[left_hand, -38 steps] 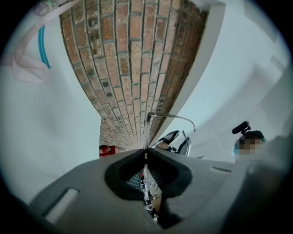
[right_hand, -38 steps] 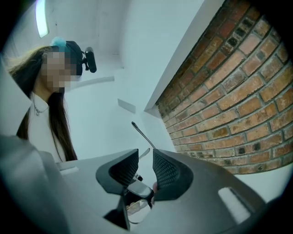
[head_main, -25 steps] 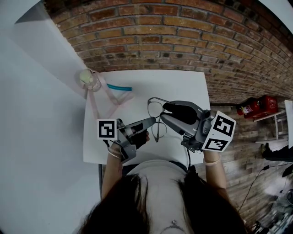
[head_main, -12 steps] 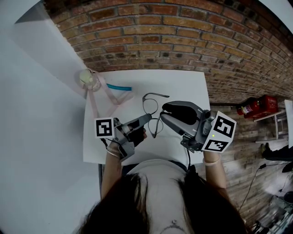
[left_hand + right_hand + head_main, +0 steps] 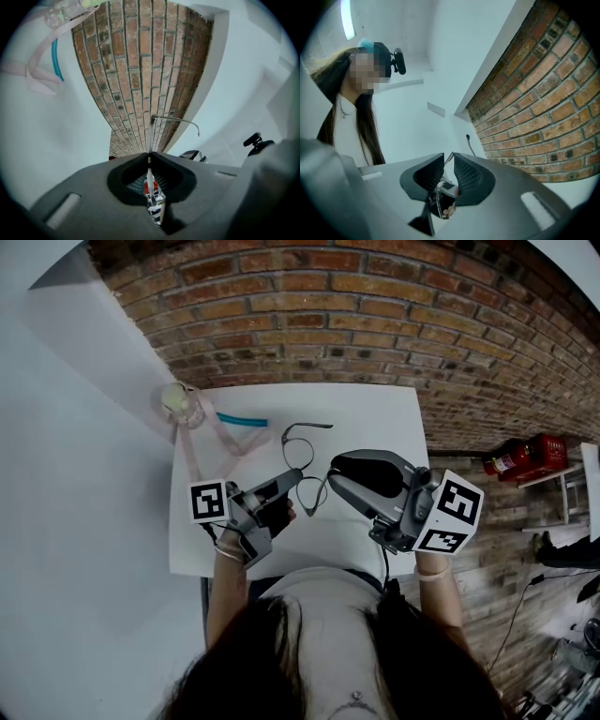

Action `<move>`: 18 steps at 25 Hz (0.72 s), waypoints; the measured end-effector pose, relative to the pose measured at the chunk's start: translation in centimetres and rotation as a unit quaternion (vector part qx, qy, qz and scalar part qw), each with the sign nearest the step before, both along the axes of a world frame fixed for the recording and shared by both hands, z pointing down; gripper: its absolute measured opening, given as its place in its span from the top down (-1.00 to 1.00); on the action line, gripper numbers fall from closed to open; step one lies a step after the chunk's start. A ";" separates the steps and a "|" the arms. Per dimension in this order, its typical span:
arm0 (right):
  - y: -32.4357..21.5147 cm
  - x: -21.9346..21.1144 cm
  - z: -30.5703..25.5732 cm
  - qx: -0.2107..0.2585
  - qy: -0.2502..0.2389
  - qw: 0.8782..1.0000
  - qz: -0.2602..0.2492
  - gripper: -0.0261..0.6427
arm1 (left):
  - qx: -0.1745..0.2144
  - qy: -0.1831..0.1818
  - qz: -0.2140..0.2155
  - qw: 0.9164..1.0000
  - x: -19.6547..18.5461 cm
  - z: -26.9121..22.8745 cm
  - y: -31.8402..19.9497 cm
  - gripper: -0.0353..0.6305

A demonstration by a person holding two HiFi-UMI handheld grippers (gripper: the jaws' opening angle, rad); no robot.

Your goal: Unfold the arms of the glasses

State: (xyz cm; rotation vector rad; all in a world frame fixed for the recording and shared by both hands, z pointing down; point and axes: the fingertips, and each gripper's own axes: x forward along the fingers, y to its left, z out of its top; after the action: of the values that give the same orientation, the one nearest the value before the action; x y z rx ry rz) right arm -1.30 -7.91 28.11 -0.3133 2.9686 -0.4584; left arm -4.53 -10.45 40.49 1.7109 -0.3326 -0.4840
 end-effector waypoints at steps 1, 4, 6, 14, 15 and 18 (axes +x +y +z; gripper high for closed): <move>0.1 -0.1 -0.1 0.001 0.000 1.000 -0.001 0.73 | -0.001 0.001 0.000 1.000 -0.1 0.0 0.0 0.82; 0.3 -0.4 -0.3 0.007 0.000 1.000 -0.005 0.74 | -0.005 0.005 -0.006 1.000 -0.3 0.0 -0.1 0.82; 0.5 -0.4 -0.6 0.011 -0.001 1.000 -0.007 0.74 | -0.008 0.006 -0.012 1.000 -0.5 0.1 -0.4 0.82; 1.0 -0.4 -0.9 0.016 -0.006 1.000 -0.011 0.74 | -0.016 0.022 -0.036 0.999 -1.5 0.1 -0.8 0.82; 1.0 -0.3 -1.0 0.016 -0.006 1.000 -0.011 0.74 | -0.016 0.022 -0.037 0.999 -1.5 0.2 -0.8 0.82; 1.2 -0.3 -1.1 0.016 -0.007 1.000 -0.013 0.75 | -0.019 0.023 -0.042 0.999 -1.7 0.1 -0.9 0.82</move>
State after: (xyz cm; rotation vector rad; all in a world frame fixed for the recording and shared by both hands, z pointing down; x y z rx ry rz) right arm -1.64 -6.73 27.01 -0.2679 2.9658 -0.4124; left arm -6.20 -11.36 40.61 1.6508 -0.3807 -0.5742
